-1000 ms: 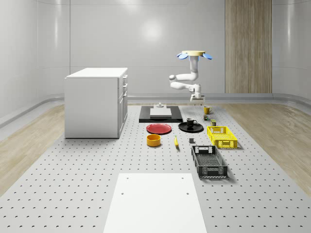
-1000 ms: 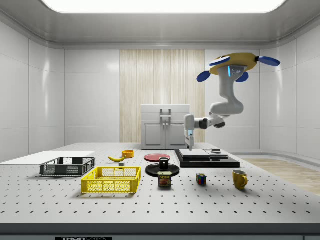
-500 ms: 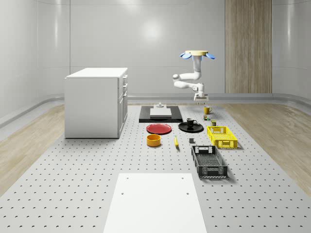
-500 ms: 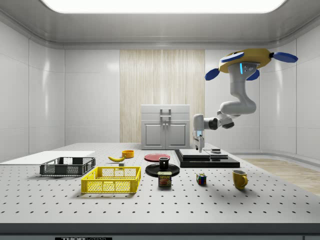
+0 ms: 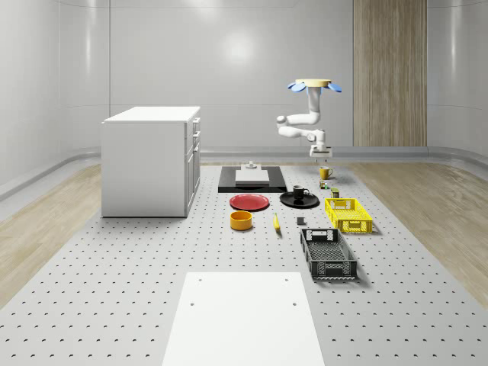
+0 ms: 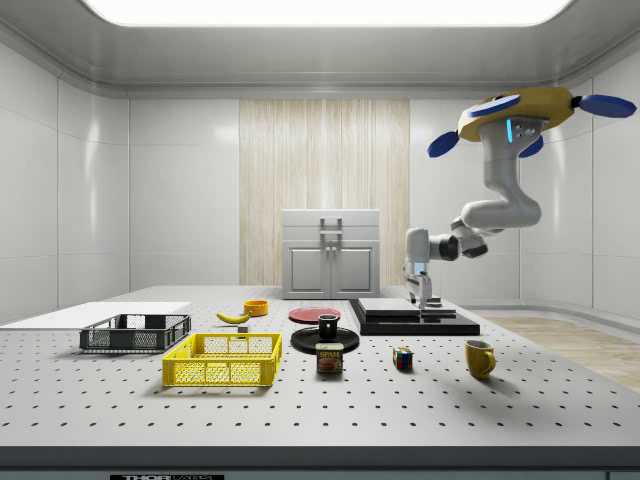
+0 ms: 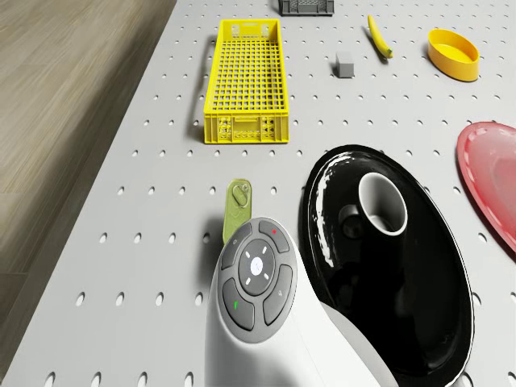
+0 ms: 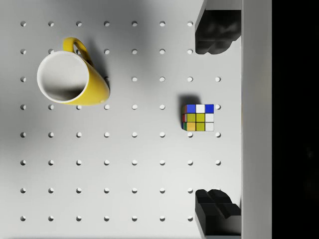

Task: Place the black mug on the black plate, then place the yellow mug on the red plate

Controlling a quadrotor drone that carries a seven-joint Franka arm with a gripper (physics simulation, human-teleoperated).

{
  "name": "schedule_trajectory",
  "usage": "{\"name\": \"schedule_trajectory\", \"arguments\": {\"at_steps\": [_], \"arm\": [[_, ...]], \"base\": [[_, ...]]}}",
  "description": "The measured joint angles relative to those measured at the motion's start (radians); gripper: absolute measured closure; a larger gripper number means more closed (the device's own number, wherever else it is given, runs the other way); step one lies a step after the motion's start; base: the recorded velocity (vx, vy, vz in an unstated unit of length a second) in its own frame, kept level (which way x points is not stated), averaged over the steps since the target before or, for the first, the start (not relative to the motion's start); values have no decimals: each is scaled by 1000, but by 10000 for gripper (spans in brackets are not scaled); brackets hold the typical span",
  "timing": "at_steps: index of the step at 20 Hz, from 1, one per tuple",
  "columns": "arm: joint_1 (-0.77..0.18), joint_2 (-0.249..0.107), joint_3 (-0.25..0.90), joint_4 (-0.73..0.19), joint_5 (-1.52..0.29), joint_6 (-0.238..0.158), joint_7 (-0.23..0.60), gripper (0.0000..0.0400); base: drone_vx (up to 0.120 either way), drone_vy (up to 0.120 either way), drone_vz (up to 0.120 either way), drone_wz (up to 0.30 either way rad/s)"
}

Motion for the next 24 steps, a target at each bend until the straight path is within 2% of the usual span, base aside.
{"name": "schedule_trajectory", "arguments": {"at_steps": [19,24], "arm": [[0,-1,0,0,0,1,0,0],[0,-1,0,0,0,1,0,0]], "base": [[-120,4,0,0],[-120,0,-112,0]]}}
